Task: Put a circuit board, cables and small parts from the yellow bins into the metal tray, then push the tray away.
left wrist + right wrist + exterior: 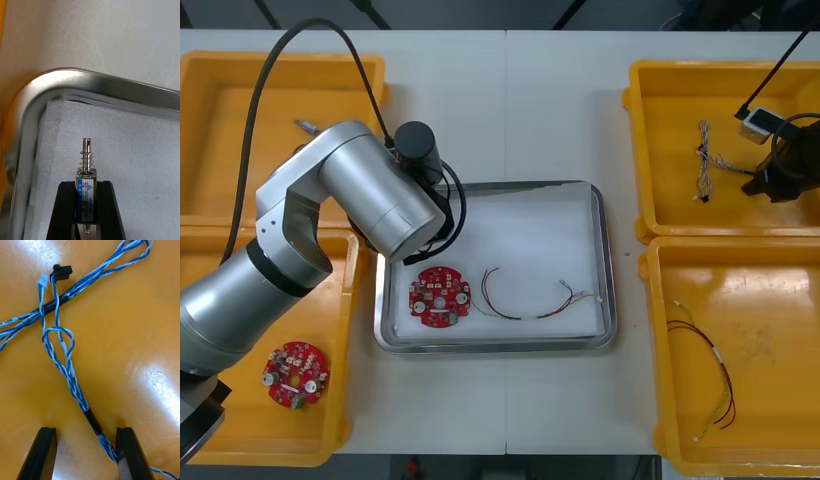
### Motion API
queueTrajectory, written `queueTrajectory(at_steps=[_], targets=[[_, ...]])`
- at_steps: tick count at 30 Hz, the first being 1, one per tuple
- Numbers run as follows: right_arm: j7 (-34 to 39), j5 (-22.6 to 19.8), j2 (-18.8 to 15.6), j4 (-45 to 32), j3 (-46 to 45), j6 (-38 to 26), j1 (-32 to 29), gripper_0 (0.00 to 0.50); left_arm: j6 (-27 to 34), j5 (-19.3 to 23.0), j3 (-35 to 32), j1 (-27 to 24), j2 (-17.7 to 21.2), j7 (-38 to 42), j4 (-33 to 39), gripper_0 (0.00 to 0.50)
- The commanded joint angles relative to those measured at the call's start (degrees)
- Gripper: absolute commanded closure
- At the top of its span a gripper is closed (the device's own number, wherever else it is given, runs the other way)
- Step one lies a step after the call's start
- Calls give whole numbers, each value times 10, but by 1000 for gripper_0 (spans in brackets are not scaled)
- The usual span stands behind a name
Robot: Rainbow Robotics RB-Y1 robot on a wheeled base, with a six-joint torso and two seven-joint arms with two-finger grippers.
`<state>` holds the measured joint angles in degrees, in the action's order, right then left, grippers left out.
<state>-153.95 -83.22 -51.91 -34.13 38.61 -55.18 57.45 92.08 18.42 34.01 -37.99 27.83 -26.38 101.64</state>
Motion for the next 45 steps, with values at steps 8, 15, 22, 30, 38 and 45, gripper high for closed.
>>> queueTrajectory(at_steps=[8, 15, 22, 30, 38, 45], targets=[[20, -5, 15, 4, 13, 15, -25, 500, -7, -13, 24, 5, -9, -2, 4, 321], [16, -5, 2, -7, 13, 14, -25, 500, -14, -23, 28, 5, -6, -3, 12, 219], [19, 1, -52, -66, 12, -27, -24, 500, 0, 7, 27, -6, 26, 10, 55, 106], [19, 2, -107, -122, -40, -123, -24, 500, 70, 137, -14, -64, 81, 19, 101, 2], [15, 10, -123, -153, -141, -225, -24, 500, 110, 285, -68, -128, 158, 19, 106, 0], [21, 64, -118, -226, -235, -327, -24, 500, 123, 379, -134, -159, 226, 6, 70, 0]])
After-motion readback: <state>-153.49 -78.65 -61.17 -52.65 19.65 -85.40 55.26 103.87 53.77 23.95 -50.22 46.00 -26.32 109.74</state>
